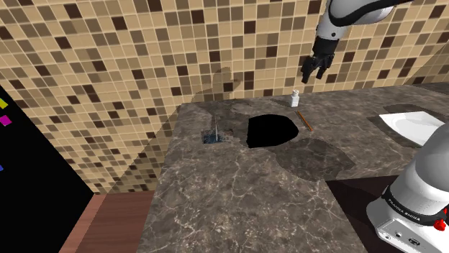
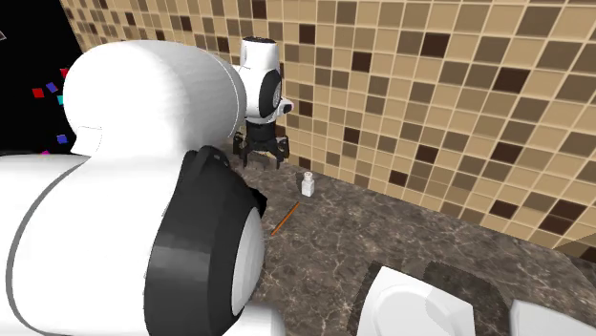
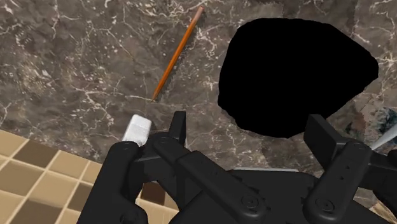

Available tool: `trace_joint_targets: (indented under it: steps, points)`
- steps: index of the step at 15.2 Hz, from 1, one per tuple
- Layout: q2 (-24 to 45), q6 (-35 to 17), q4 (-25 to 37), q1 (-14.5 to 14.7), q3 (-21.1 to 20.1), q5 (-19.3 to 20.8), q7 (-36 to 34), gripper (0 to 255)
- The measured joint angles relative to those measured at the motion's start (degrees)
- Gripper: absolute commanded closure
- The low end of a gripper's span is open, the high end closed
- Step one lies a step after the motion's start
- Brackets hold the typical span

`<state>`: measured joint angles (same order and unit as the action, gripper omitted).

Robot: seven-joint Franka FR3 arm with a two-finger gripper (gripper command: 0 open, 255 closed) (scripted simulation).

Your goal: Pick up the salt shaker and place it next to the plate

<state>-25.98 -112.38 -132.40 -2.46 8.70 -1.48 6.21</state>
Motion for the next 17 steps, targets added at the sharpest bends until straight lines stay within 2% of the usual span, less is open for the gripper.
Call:
trace_joint_targets:
  steps: [6,12,17]
  points:
    - [9.8,-7.9,2.5,-1.1,3.3,0.6,4.7,0]
    - [21.9,-14.5,8.4,-2.1,6.2,-0.9,9.9,0]
    - [31.8,-17.8,15.4,-3.6,7.6,-3.4,14.3,0]
